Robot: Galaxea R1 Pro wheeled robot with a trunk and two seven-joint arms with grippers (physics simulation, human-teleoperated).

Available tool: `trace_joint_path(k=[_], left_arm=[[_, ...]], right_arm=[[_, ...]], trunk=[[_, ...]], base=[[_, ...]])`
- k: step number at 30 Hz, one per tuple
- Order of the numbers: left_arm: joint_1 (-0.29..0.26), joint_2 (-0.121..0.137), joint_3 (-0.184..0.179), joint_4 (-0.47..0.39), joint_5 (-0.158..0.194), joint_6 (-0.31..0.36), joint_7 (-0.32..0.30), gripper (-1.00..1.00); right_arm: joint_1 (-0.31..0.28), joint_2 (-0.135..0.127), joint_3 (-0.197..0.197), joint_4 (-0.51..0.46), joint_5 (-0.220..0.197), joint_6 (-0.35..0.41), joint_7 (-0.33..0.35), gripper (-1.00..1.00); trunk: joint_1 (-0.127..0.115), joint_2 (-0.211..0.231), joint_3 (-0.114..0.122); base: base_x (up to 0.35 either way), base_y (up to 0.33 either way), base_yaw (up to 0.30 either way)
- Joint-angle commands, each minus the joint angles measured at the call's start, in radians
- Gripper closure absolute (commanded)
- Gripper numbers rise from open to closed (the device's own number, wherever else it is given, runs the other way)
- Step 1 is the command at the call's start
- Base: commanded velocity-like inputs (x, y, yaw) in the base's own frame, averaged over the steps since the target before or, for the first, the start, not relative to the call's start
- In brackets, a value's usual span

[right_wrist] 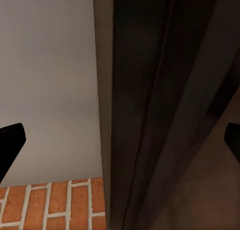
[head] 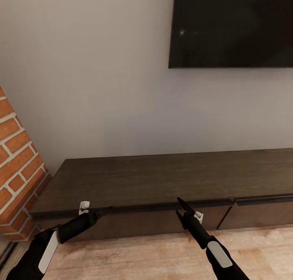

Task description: Place each of the two pumpkins and all three candles from the living room inside a cabinet in the living room (use any cabinet), then make sure every cabinet is closed, and position the cauldron so it is next to a table in the living room.

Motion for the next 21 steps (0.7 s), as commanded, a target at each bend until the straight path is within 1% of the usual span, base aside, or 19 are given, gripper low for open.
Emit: trace_joint_path(k=[1,4,6,14,21], left_arm=[[0.0,0.0,0.0,0.0,0.004,0.009,-0.001,-1.0],[0.0,0.0,0.0,0.0,0.004,0.009,-0.002,-1.0],[0.0,0.0,0.0,0.0,0.004,0.009,-0.002,-1.0],[0.0,0.0,0.0,-0.001,0.004,0.009,-0.003,-1.0],[0.0,0.0,0.0,0.0,0.004,0.009,-0.002,-1.0]], right_arm=[[0.0,0.001,-0.004,0.0,-0.006,0.009,0.001,-1.0],[0.0,0.001,-0.004,0.0,-0.006,0.009,0.001,-1.0],[0.0,0.001,-0.004,0.0,-0.006,0.009,0.001,-1.0],[0.0,0.001,-0.004,0.0,-0.006,0.009,0.001,-1.0],[0.0,0.001,-0.004,0.0,-0.006,0.009,0.001,-1.0]], trunk=[[0.0,0.0,-0.001],[0.0,0.0,-0.001],[0.001,-0.001,-0.009],[0.001,-0.001,-0.009],[0.004,-0.002,-0.036]], base=[[0.004,0.002,0.0],[0.002,0.001,0.0],[0.001,0.0,0.0],[0.0,0.0,0.0],[0.0,0.0,0.0]])
